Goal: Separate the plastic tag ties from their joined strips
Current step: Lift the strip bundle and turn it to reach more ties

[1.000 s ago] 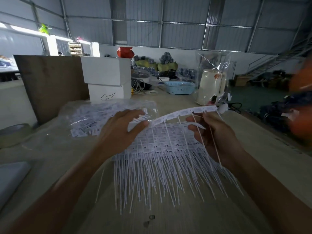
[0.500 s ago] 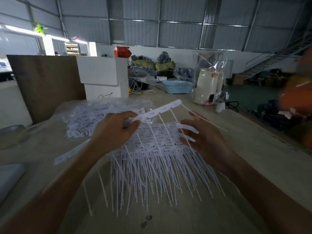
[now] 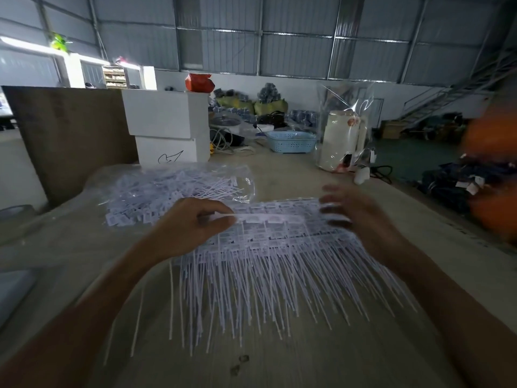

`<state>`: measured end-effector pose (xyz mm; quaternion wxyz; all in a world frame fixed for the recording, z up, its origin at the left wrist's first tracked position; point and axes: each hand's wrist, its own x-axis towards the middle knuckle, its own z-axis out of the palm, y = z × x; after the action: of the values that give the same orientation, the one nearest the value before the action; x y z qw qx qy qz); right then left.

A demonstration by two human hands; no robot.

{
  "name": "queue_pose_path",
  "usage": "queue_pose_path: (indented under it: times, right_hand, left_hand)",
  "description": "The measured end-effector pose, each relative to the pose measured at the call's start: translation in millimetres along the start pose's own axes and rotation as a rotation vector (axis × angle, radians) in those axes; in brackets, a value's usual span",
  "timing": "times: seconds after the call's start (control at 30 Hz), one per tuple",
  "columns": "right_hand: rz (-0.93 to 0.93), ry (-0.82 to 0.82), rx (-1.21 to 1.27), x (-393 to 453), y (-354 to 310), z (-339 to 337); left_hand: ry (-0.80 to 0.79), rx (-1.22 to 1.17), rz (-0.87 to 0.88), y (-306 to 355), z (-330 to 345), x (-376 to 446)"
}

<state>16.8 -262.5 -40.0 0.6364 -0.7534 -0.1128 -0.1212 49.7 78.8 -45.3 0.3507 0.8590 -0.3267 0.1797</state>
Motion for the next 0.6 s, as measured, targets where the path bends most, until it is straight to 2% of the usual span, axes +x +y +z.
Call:
queue_pose_path:
  times: [0.07, 0.1, 0.3, 0.43, 0.5, 0.6]
  right_hand:
    - [0.011, -0.194, -0.354, -5, 15, 19]
    - [0.017, -0.225, -0.401, -8, 17, 28]
    - [0.042, -0.12, 0.005, -12, -16, 33]
    - [0.185, -0.245, 0.147, -17, -22, 47]
    - [0.197, -0.264, 0.233, -22, -16, 56]
    - [0.177, -0.241, 0.314, -31, -7, 58]
  left_hand:
    - [0.018, -0.013, 0.036, 1, 1, -1]
    - [0.03, -0.019, 0.06, 2, 1, -1]
    - [0.077, 0.08, 0.041, 1, 0, -2]
    - [0.164, 0.14, 0.003, 21, 25, -5]
    - [0.095, 0.123, 0.033, 38, 44, -6]
    - [-0.019, 0.222, 0.051, 50, 66, -10]
